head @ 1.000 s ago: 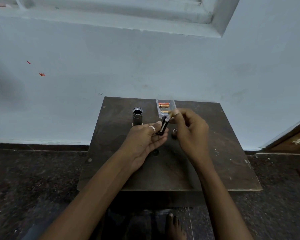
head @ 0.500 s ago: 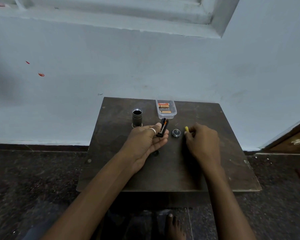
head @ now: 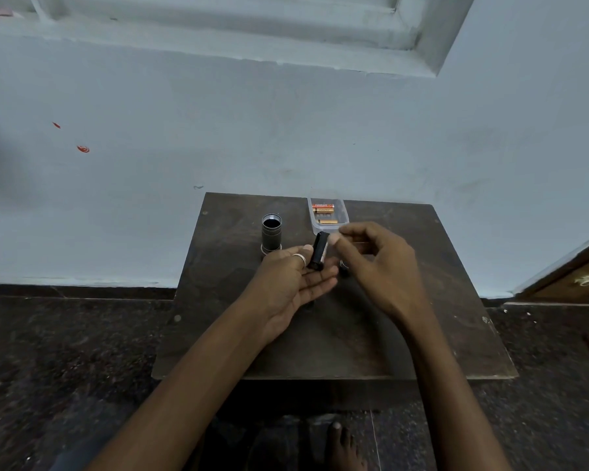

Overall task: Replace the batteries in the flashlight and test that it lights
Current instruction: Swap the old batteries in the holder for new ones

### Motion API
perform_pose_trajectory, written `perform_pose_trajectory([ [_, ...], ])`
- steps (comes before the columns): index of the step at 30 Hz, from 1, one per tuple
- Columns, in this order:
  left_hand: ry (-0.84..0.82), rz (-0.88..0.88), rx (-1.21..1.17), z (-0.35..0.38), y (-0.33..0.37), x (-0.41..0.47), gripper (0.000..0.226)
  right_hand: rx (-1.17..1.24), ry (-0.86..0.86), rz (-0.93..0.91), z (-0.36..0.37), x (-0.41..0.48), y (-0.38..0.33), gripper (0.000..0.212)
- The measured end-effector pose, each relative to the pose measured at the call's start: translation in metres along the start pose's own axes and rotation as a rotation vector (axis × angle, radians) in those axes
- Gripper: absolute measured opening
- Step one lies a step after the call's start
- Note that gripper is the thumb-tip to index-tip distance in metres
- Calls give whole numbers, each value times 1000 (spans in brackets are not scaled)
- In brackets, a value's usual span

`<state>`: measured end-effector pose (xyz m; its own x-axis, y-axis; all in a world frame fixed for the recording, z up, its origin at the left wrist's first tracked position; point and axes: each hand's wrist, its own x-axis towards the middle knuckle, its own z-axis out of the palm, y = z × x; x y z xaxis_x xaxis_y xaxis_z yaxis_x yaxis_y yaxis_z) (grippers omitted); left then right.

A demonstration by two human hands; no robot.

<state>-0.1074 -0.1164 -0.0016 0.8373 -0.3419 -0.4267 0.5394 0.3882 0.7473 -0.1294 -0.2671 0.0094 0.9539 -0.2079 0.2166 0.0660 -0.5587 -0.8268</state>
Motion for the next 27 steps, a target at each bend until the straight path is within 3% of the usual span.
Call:
perform_pose_trajectory([
  [3, -14, 8, -8, 0, 1, -1, 29, 33, -144, -45, 2, -1, -1, 37],
  [7, -29, -9, 6, -3, 2, 1, 26, 11, -119, -115, 1, -3, -4, 47],
  [18, -55, 32, 24, -5, 2, 2, 23, -173, -64, -331, 3, -7, -4, 38],
  [27, -70, 45, 26, -8, 2, 3, 24, -178, -51, -319, 5, -6, -4, 36],
])
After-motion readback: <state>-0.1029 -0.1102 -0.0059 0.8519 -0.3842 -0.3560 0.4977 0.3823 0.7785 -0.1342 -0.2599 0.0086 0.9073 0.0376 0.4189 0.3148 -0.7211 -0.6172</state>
